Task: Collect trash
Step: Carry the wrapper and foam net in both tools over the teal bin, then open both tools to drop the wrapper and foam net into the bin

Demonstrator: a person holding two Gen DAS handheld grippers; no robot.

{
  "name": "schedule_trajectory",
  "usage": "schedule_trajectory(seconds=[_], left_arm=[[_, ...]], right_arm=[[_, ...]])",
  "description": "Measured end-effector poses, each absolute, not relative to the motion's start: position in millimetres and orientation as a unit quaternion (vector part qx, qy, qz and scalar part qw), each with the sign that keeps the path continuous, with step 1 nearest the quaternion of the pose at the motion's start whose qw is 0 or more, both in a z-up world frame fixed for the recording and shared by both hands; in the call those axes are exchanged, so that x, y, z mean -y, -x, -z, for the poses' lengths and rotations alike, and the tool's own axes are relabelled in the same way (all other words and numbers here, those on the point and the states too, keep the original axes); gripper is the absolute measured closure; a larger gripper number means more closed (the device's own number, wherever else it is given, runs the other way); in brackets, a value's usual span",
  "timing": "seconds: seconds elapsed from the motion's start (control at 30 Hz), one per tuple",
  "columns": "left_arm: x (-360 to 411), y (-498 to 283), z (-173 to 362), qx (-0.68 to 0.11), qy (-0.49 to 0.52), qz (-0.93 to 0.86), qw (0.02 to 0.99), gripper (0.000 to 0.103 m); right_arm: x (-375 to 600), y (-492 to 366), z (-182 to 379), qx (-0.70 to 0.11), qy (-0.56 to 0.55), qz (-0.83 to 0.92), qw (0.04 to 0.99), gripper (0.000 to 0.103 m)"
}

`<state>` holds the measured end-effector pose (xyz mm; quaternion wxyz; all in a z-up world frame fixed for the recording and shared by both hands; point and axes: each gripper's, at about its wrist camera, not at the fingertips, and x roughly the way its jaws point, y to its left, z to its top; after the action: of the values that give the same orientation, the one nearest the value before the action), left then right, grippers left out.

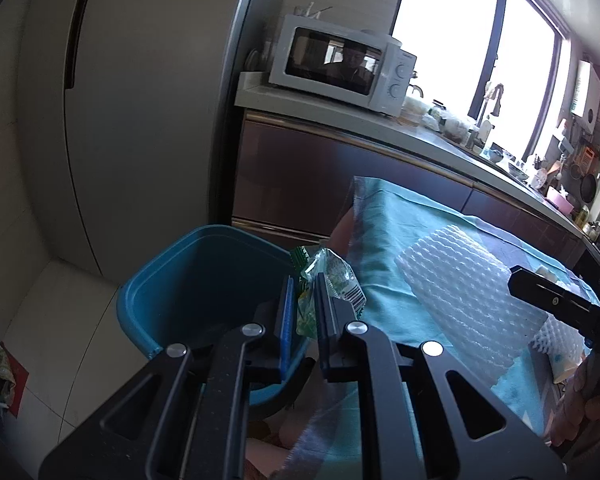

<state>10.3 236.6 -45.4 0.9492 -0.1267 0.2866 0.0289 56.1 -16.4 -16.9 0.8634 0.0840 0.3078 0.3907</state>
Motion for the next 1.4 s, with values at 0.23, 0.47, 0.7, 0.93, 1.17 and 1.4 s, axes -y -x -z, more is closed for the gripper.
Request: schedule_trajectory(seconds=[0.23,0.47,0.7,0.93,1.17,1.4], left_arm=[[-268.3,-26.3,68.5,-0.313,0.13,-0.072,0.938,0.089],[-283.7,-48.4,97.0,-0.344,0.128,-0.102,0.925,0.087],[-294.5,-63.6,116.2,-0.364,0.129,-0.119,0.915,0.071],[-296.3,-65.3,123.6,-0.361,0.126,-0.121,0.916,0.061],[-277.5,-52.2,103.9,-0.339,0.124,-0.086,0.929,0.053],[-217.9,-31.7,66.8,-0.298,0.098,0.019,0.949,0.034]], right_arm=[[-43.5,-96.2,32.4,-0.349,-0.062,-0.404,0.843,0.09],[-97.5,-124.1,50.8,-0.389,-0.03,-0.395,0.832,0.087],[-129.3,-145.8,69.1,-0.436,-0.03,-0.38,0.815,0.075],[-122.5,-141.7,69.4,-0.428,-0.039,-0.377,0.82,0.068],[-93.5,-123.7,56.1,-0.401,-0.051,-0.399,0.823,0.061],[-37.7,-81.1,22.6,-0.34,-0.046,-0.408,0.846,0.051]])
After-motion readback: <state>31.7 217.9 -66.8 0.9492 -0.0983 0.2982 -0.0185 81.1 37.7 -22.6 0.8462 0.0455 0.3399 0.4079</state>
